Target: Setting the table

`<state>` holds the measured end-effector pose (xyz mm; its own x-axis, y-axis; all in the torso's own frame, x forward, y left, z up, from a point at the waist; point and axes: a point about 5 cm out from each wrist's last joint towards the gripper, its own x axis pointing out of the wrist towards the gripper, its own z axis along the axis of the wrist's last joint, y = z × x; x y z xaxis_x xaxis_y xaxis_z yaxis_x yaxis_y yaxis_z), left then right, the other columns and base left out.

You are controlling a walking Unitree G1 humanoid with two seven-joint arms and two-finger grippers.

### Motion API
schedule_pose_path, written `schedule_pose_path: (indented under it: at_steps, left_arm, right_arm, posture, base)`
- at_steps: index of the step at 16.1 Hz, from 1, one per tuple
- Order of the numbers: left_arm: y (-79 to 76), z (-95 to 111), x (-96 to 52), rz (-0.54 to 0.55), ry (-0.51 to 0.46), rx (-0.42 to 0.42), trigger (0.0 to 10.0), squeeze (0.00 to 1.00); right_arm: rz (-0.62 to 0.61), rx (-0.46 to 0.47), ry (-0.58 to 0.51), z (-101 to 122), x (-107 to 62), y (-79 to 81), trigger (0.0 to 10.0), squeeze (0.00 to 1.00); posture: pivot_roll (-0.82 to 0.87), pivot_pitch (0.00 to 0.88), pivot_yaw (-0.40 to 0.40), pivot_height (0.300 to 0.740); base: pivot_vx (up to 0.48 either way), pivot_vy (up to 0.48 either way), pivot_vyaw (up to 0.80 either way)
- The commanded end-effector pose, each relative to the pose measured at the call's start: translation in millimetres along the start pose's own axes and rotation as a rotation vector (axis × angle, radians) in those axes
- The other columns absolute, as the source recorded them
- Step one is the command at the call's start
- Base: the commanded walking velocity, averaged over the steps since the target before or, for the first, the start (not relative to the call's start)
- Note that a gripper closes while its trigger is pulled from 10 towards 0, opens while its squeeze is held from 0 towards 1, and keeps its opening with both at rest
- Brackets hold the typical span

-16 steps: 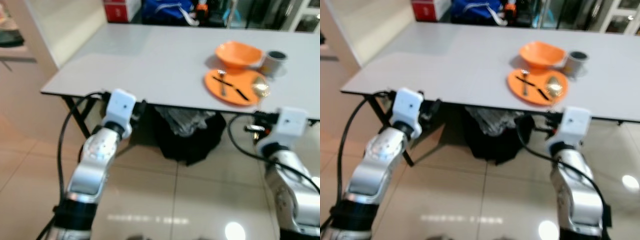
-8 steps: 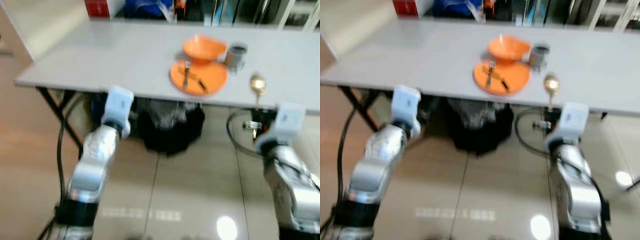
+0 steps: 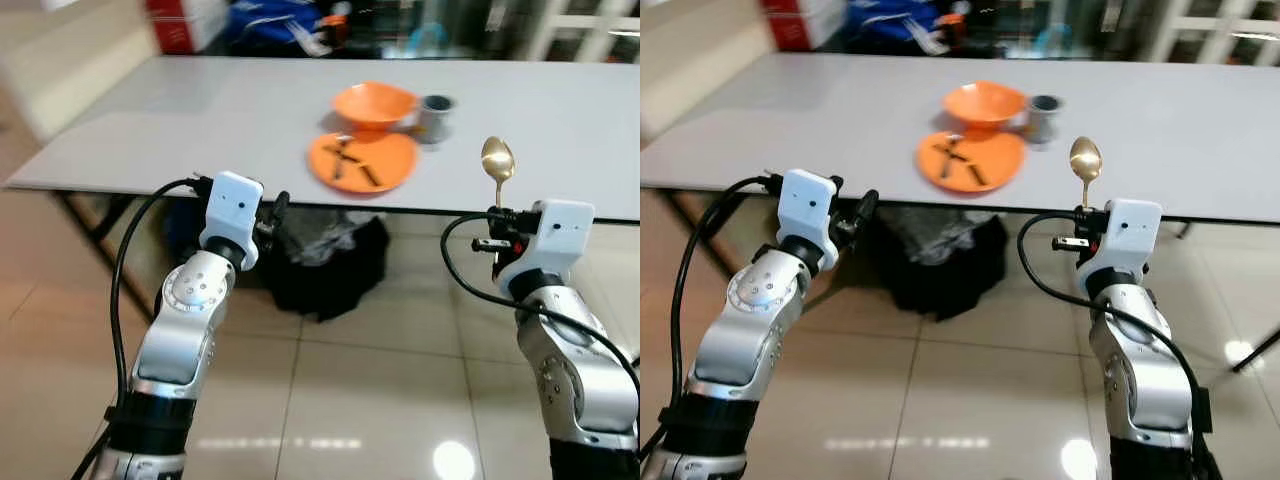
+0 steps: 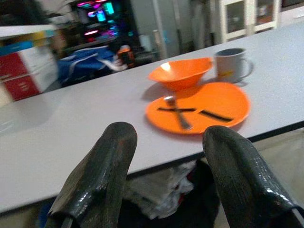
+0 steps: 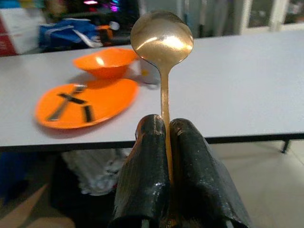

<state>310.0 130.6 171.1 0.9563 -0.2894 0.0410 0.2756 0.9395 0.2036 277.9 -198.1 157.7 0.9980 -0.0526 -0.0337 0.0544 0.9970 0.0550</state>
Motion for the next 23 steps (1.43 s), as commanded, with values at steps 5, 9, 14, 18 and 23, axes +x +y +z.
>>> schedule_pose_path:
  at_steps: [5,9,14,18,23]
  left_arm:
    - [6.1,3,-0.1,0.002,-0.014,0.01,10.0,0.0]
    - [7.4,3,-1.2,0.001,-0.016,0.017,10.0,0.0]
    - [6.1,2,-2.5,-0.011,-0.014,0.026,10.0,0.0]
    - [4.7,0,-4.6,-0.026,-0.009,0.036,10.0,0.0]
    - [3.1,-2,-6.9,-0.04,-0.002,0.042,10.0,0.0]
  right_arm:
    - [0.091,-0.038,0.019,-3,5.5,16.9,10.0,0.0]
    - [0.117,-0.027,0.025,-5,7.5,26.5,10.0,0.0]
    - [0.11,0.01,0.028,-7,6.9,26.7,10.0,0.0]
    - [0.128,0.021,0.049,-12,4.1,29.5,10.0,0.0]
    - [0.125,0.041,0.064,-15,1.2,29.0,10.0,0.0]
  posture:
    - [0.09,0.003,0.041,0.74]
    - [0.1,0.0,0.033,0.74]
    - [0.1,0.0,0.03,0.74]
    - [0.1,0.0,0.025,0.74]
    - [0.1,0.0,0.026,0.74]
  base:
    - [0.4,0.0,0.0]
    - [0.401,0.0,0.71]
    - [0.401,0.0,0.0]
    - [0.401,0.0,0.0]
    - [0.401,0.0,-0.14]
